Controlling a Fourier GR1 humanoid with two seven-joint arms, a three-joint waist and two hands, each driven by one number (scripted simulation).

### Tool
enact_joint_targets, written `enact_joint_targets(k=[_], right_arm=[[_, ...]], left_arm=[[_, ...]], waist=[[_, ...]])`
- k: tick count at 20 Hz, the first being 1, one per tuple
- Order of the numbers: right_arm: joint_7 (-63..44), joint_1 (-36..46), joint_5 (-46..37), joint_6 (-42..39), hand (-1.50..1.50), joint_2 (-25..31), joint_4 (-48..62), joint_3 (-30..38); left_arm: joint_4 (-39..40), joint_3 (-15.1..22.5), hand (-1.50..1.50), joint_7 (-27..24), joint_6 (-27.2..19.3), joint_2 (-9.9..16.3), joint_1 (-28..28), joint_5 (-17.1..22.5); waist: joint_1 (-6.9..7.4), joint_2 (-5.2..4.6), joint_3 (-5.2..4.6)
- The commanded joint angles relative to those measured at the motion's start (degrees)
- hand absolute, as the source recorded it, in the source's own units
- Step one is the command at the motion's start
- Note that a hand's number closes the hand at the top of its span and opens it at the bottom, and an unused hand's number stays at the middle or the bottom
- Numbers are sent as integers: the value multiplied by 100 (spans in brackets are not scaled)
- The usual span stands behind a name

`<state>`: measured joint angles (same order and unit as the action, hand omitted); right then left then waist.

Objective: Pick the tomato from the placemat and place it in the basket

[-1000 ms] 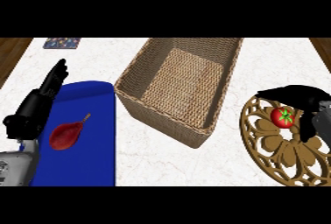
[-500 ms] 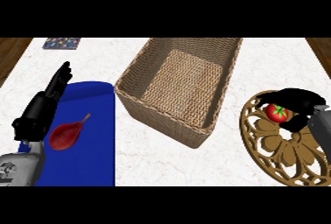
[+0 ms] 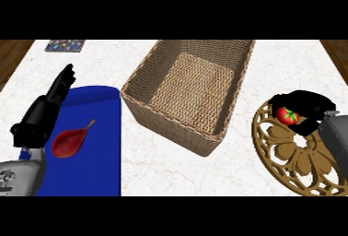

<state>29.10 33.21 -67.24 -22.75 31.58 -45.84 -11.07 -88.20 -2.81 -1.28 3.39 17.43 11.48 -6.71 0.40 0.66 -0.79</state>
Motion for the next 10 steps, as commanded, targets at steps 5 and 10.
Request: enact_joint_targets(k=[5,10], right_arm=[[-2654,-701,524,861,150,-132,264,1733],[-3825,-1008,439,1673,150,-469,-883,1952]], left_arm=[[-78,-235,0,38,-32,120,-247,59],[-208,-196,0,224,30,109,-145,85]], waist=[[-337,17,82],[-251,17,68]])
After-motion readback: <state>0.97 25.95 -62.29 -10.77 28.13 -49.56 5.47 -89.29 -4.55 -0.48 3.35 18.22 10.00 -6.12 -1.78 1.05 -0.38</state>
